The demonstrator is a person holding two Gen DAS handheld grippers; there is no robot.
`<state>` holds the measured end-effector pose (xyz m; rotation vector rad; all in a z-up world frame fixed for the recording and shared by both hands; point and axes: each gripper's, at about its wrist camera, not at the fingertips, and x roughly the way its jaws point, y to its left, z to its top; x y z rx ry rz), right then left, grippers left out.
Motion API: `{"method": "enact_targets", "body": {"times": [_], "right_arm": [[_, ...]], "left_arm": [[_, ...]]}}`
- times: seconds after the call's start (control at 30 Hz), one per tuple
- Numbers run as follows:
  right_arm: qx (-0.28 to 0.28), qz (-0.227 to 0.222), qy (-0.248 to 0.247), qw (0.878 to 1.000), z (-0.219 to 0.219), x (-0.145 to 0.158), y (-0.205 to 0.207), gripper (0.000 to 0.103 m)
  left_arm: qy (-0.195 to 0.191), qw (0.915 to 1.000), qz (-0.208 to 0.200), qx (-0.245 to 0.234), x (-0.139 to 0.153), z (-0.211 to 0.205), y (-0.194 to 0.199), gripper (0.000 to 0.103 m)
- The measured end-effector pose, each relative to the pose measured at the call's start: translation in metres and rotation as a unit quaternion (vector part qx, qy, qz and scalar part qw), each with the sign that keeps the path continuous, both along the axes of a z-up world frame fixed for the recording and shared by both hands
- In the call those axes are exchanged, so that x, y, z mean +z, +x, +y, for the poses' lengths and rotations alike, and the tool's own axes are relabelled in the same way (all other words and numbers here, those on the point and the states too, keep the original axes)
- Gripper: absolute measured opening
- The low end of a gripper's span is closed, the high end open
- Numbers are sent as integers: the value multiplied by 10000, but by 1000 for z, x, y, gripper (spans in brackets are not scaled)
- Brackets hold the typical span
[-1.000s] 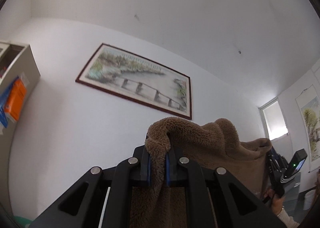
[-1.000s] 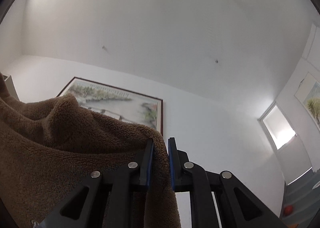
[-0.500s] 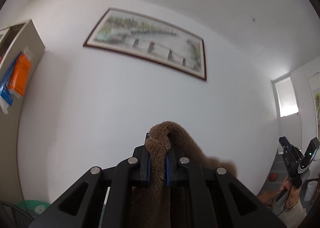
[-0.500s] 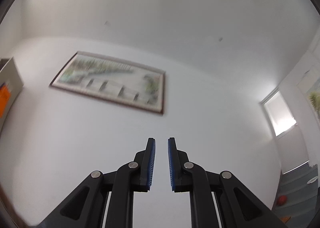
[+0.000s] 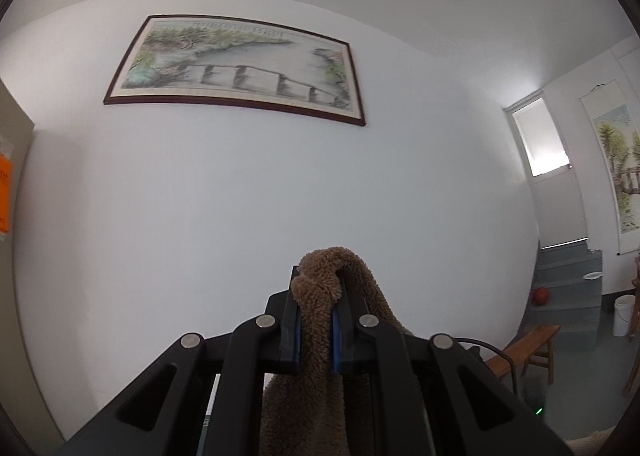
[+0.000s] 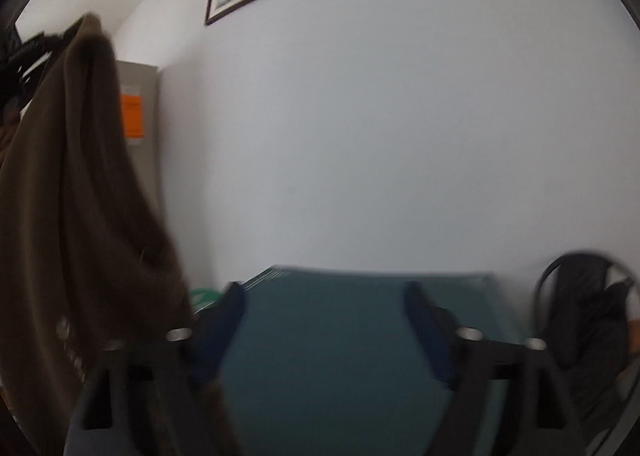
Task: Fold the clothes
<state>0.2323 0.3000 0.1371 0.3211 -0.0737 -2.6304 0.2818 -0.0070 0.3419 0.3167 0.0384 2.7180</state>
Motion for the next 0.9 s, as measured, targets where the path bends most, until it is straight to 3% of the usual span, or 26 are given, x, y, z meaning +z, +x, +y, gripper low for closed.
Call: {"method": "enact_targets", "body": {"times": [0.2, 0.33, 0.4, 0.57, 0.77, 0.8, 0.83, 0.9], "right_arm": [[1650, -421, -160, 9853, -19, -38, -5, 86], [2538, -861, -426, 9625, -30, -59, -33, 86], [2989, -1206, -763, 9436, -33, -69, -53, 86], [3936, -1932, -1764, 8813, -38, -86, -109, 86], [4865, -2238, -2114, 8176, -67, -83, -143, 85], [4976, -2276, -2087, 8106, -73, -83, -144, 75], [5072, -2318, -2050, 8044, -80, -84, -143, 53], [5065, -2346, -1966, 8061, -91, -80, -134, 28]], "left_arm": [[-68, 9998, -42, -167, 19, 16, 20, 12], [-132, 9992, -59, -361, 28, 25, 30, 12], [-141, 9991, -43, -391, 31, 27, 37, 12], [-59, 9989, -51, -470, 35, 23, 49, 12], [130, 9991, -89, -404, 34, 6, 53, 12], [148, 9992, -107, -368, 34, 2, 52, 12], [167, 9992, -126, -333, 33, -1, 52, 12], [209, 9993, -164, -257, 31, -9, 50, 13]]}}
